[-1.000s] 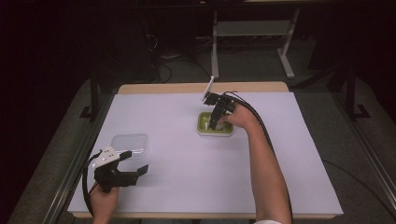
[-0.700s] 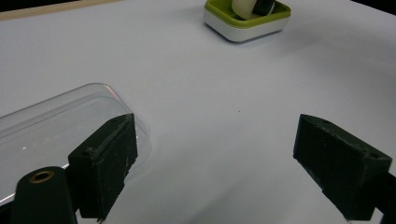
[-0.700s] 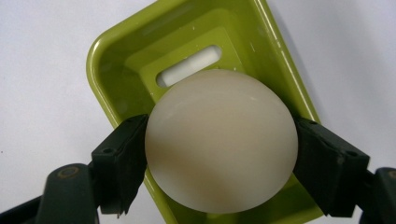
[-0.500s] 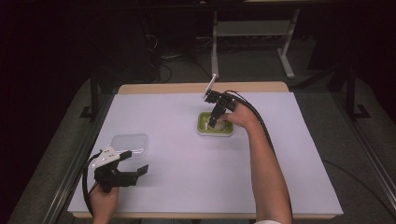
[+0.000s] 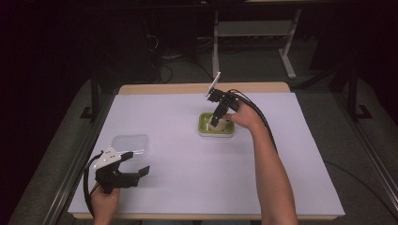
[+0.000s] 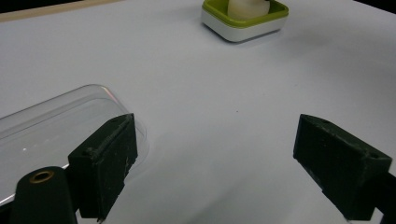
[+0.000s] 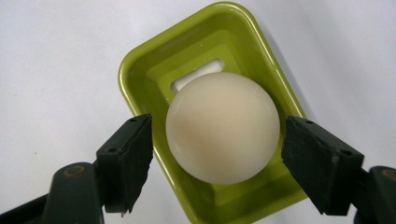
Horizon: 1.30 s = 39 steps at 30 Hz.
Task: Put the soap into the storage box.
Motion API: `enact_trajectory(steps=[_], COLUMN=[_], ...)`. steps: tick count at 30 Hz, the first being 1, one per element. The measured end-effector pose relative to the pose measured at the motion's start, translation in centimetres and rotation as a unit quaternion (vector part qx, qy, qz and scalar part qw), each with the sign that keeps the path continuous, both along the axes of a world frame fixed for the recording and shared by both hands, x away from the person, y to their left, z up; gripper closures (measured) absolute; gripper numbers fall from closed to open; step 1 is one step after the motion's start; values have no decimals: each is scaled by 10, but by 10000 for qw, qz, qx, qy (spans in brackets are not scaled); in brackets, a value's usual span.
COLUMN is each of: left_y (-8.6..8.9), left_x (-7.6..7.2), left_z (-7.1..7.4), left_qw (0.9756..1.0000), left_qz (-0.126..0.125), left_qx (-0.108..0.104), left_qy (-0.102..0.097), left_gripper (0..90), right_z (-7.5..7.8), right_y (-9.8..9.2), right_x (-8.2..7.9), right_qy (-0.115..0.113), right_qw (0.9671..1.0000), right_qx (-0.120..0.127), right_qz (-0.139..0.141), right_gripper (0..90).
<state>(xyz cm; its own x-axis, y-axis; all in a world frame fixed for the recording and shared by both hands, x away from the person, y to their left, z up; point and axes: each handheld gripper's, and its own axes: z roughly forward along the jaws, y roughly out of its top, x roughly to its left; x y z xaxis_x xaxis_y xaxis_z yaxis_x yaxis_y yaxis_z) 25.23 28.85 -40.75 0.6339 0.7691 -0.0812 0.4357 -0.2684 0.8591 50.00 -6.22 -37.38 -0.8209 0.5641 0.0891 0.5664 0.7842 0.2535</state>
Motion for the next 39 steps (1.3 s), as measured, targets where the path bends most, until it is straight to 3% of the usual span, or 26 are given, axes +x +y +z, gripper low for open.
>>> enact_trajectory(steps=[12, 39], left_y=[-1, -1], left_x=[-1, -2], left_z=[0, 0], left_qw=[10000, 10000], left_qz=[13, -1], left_qx=[-14, 33], left_qy=[9, -22], left_gripper=[131, 131], right_z=[11, 21], right_y=[-13, -17], right_x=[-13, -36], right_qy=[-26, -149], right_qw=[9999, 9990], right_qx=[140, 415], right_qz=[-42, 38], right_gripper=[225, 221])
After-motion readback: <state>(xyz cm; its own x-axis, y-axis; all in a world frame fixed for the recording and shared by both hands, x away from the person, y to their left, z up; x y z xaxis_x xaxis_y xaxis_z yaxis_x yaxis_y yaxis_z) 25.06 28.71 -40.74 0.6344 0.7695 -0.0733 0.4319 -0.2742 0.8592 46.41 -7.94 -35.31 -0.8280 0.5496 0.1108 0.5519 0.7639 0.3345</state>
